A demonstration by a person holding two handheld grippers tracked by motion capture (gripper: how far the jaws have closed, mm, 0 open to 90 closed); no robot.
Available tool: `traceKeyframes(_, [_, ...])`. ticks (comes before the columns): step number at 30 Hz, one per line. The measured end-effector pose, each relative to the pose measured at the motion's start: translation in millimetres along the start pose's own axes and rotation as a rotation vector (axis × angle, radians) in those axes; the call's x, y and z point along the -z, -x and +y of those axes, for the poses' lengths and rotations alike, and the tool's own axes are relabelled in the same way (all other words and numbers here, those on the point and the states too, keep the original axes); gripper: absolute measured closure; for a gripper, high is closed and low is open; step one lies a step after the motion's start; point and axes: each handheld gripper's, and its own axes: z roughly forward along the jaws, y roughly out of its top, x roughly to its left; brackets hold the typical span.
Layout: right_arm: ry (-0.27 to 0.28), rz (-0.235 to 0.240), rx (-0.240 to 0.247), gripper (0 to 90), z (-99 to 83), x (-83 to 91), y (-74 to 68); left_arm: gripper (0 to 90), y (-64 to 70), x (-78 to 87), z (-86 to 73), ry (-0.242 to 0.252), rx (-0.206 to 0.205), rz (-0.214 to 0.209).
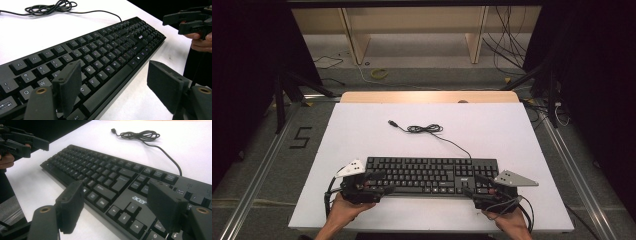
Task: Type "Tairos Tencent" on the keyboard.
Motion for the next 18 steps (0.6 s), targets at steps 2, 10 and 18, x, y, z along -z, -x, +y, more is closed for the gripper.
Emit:
traceKeyframes(2, [0.0,0.0,0.0,30.8,0.0,0.0,-0.1,27.4,0.0,0.0,0.0,0.0,-0.001,0.0])
traceKeyframes(10, [0.001,-0.001,-0.001,30.8,0.2,-0.3,-0.1,27.5,-0.2,-0.1,-0.1,0.001,0.001,0.0])
traceKeyframes(18, [0.0,0.002,0.001,30.8,0.9,-1.6,-0.3,27.4,-0.6,-0.1,-0.2,0.001,0.002,0.001])
